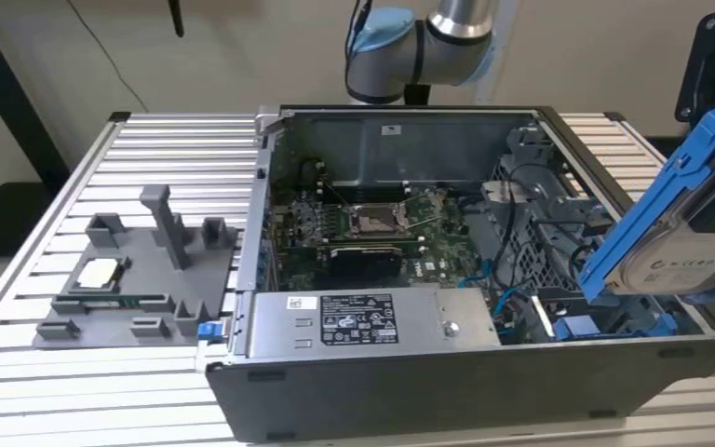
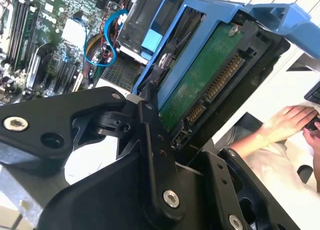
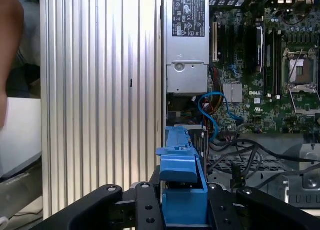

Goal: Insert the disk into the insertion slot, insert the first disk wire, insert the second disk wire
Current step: 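Insert the disk into the insertion slot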

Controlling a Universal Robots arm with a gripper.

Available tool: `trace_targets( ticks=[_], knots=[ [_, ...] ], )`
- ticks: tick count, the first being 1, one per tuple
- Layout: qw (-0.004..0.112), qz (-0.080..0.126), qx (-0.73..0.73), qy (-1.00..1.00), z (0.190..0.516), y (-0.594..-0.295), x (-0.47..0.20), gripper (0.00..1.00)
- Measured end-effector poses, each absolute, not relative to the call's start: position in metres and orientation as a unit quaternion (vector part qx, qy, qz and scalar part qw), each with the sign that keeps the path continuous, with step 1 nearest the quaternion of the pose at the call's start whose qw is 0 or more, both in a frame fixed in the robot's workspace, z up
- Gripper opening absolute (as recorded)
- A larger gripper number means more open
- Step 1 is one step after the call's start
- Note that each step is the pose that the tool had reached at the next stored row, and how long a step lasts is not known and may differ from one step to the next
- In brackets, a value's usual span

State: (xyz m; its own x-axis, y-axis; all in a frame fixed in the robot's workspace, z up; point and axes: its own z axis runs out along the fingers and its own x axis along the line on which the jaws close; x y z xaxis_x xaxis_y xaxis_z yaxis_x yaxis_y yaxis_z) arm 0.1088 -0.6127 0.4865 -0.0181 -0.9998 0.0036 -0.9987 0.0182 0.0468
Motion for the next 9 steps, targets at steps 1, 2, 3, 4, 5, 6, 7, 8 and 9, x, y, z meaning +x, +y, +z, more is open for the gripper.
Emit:
trace_targets(
  ticks=[1, 2, 3, 4, 5, 6, 7, 8, 9],
  knots=[
    [0.018, -0.015, 0.7, -0.713, 0.4857, -0.6127, 0.1088, 0.33],
    [0.018, -0.015, 0.7, -0.713, 0.4849, -0.6127, 0.1088, 0.33],
    [0.018, -0.015, 0.7, -0.713, 0.4842, -0.6126, 0.1088, 0.33],
    [0.018, -0.015, 0.7, -0.713, 0.4834, -0.6127, 0.1088, 0.33],
    [0.018, -0.015, 0.7, -0.713, 0.4826, -0.6127, 0.1088, 0.33],
    [0.018, -0.015, 0.7, -0.713, 0.4819, -0.6127, 0.1088, 0.33],
    [0.018, -0.015, 0.7, -0.713, 0.4814, -0.6126, 0.1088, 0.33],
    [0.018, -0.015, 0.7, -0.713, 0.481, -0.6126, 0.1088, 0.33],
    [0.018, -0.015, 0.7, -0.713, 0.4805, -0.6126, 0.1088, 0.33]
  ],
)
